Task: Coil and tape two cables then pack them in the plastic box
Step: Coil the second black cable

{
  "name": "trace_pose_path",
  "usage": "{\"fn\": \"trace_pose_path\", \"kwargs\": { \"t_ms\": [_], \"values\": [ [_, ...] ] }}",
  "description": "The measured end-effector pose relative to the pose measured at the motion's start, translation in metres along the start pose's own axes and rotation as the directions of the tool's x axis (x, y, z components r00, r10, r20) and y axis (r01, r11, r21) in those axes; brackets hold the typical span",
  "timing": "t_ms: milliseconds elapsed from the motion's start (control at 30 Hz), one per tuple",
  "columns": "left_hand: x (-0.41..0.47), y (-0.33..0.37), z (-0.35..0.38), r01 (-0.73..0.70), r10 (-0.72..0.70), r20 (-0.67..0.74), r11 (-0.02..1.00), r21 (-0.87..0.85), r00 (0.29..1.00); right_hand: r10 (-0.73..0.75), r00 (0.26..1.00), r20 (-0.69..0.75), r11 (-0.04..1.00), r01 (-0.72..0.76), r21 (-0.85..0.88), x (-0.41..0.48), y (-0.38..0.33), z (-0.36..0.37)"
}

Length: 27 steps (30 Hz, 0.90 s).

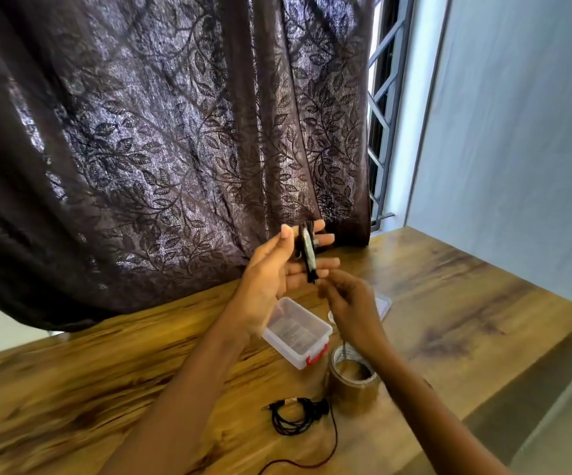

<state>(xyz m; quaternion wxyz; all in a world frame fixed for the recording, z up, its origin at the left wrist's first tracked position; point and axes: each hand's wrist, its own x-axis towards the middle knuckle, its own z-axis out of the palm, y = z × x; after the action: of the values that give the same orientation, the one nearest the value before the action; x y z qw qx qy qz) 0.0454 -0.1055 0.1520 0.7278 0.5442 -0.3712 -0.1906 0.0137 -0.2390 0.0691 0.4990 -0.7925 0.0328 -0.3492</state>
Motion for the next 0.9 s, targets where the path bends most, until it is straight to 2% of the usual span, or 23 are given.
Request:
{"fn": "trace_pose_path", "kwargs": {
  "t_ms": [67,167,300,433,633,767,833,900],
  "values": [
    [0.003,-0.001,-0.003,-0.003,0.004,-0.029,1.000,0.009,1.000,0.004,0.999,0.054,0.997,0.000,-0.078,-0.014,0.001,0.008],
    [0.006,-0.004,-0.011,0.001,0.001,-0.071,1.000,0.025,0.997,-0.054,0.990,0.133,0.961,0.088,-0.261,-0.029,0.001,0.012],
    [0.007,-0.012,-0.022,0.010,-0.004,-0.135,0.999,0.043,0.991,-0.140,0.957,0.255,0.842,0.251,-0.477,-0.039,-0.004,0.008],
    [0.006,-0.019,-0.029,0.032,-0.013,-0.170,0.993,0.111,0.985,-0.343,0.910,0.233,0.670,0.411,-0.618,-0.037,-0.020,-0.005],
    [0.003,-0.029,-0.031,0.096,-0.066,-0.149,0.974,0.207,0.987,-0.620,0.739,0.262,0.351,0.560,-0.750,-0.014,-0.052,-0.030],
    [-0.005,-0.027,-0.022,0.198,-0.192,-0.051,0.917,0.347,0.980,-0.677,0.680,0.280,0.335,0.624,-0.706,0.003,-0.076,-0.039],
    [-0.007,-0.026,-0.018,0.194,-0.210,0.005,0.910,0.367,0.978,-0.688,0.660,0.301,0.306,0.640,-0.705,0.014,-0.081,-0.043],
    [-0.009,-0.022,-0.013,0.177,-0.214,0.063,0.913,0.367,0.975,-0.681,0.672,0.292,0.329,0.637,-0.697,0.026,-0.079,-0.046]
  ]
}}
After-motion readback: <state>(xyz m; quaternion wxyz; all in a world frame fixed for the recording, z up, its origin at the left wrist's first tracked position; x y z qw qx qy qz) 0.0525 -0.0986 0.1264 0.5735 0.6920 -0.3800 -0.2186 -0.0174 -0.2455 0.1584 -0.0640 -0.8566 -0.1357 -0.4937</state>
